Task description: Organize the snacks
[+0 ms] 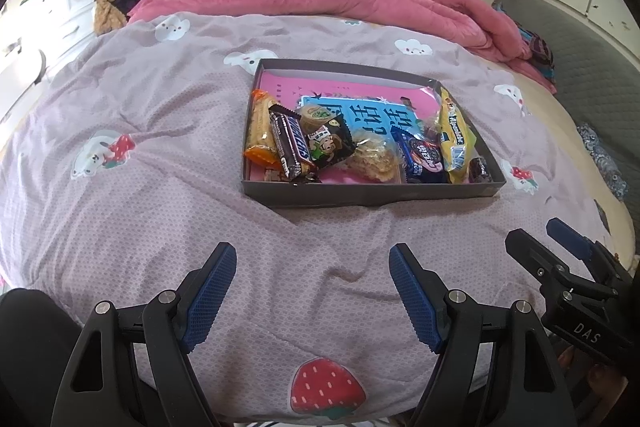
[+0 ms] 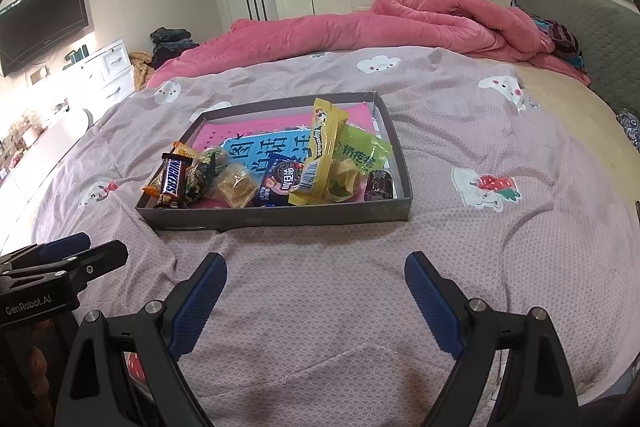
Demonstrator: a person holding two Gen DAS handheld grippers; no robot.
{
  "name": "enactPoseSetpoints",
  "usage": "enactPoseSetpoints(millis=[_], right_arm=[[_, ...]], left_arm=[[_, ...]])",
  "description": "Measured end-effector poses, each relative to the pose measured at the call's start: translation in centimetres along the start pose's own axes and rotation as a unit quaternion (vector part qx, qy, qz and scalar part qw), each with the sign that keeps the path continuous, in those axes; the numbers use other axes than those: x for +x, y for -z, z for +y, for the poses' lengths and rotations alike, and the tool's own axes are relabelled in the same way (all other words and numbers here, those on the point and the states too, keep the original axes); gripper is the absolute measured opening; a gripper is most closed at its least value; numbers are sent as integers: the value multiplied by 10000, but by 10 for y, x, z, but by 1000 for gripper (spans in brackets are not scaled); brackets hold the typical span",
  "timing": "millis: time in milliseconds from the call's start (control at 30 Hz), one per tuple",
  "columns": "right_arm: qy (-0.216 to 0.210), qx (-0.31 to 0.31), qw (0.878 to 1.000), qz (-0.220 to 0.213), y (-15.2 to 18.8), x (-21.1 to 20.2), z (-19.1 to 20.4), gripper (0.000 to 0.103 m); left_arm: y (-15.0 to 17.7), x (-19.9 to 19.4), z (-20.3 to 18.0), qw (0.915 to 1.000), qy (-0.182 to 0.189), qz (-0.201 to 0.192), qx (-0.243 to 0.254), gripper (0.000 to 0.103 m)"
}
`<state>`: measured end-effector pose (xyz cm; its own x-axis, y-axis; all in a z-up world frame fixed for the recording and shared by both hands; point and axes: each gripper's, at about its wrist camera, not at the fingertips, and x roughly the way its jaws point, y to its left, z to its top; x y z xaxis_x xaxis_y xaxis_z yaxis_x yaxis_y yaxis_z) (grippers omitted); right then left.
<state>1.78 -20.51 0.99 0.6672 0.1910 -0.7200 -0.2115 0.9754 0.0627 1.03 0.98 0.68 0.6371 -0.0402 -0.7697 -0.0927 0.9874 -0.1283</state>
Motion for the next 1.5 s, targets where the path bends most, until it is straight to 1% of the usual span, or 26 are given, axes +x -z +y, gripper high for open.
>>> enactPoseSetpoints(millis=[800, 1500], right_arm=[[-31, 51, 10000, -31, -2, 0, -3, 92], [-9, 111, 9999, -4, -2, 2, -4, 93]], left_arm=[[1, 2, 2, 10000, -21, 68, -33, 80], [-3, 1, 6, 9998, -193, -2, -19, 80]])
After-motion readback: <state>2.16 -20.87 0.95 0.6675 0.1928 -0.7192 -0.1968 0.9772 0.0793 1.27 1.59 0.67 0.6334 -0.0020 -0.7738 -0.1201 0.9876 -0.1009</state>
